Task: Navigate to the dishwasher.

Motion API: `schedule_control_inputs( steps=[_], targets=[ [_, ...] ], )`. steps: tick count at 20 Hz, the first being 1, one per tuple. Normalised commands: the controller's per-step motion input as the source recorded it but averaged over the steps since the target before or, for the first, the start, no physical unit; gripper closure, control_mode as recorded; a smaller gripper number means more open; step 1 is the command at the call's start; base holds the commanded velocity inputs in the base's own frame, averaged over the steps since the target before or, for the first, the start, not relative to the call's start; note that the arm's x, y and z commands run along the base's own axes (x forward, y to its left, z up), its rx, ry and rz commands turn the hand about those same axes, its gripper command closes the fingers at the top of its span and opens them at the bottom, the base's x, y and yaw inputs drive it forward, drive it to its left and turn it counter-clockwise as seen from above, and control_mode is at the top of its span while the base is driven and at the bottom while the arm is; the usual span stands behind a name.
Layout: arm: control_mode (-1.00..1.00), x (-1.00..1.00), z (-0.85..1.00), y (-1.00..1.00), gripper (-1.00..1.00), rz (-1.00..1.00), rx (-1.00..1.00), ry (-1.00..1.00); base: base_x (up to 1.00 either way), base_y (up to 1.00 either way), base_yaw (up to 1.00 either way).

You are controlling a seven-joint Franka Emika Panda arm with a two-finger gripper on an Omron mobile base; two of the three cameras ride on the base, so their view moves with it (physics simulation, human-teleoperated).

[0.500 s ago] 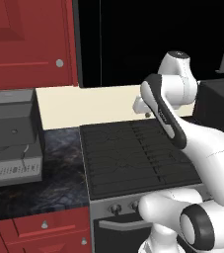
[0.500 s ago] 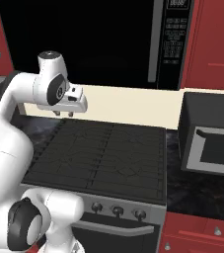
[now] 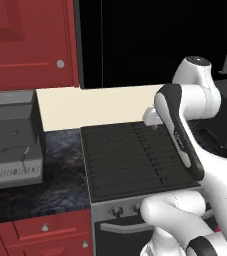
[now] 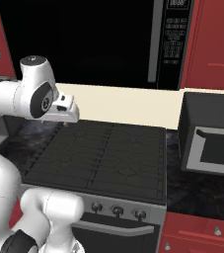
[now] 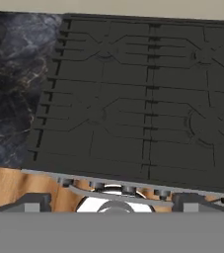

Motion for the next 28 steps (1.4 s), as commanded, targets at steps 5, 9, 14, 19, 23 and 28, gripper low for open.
schedule_control_inputs(
  steps=[5,9,14,19,23,28],
  targets=[
    [-1.0,-0.99,0.0,0.0,-1.0,0.0,0.0,-0.17,0.0,0.0,0.0],
    [-1.0,-0.79,0.0,-0.02,-1.0,0.0,0.0,-0.14,0.0,0.0,0.0],
    [1.0,-0.45,0.02,-0.27,-1.0,0.0,0.0,-0.07,-0.09,-0.15,0.0],
    [1.0,0.0,0.0,0.0,-1.0,0.0,0.0,0.0,-0.42,-0.97,0.0],
    [1.0,0.0,0.0,0.0,-1.0,0.0,0.0,0.0,-0.31,-1.0,-0.01],
    [1.0,0.0,0.0,0.0,-1.0,0.0,0.0,0.0,-0.08,-1.0,-0.19]
  ],
)
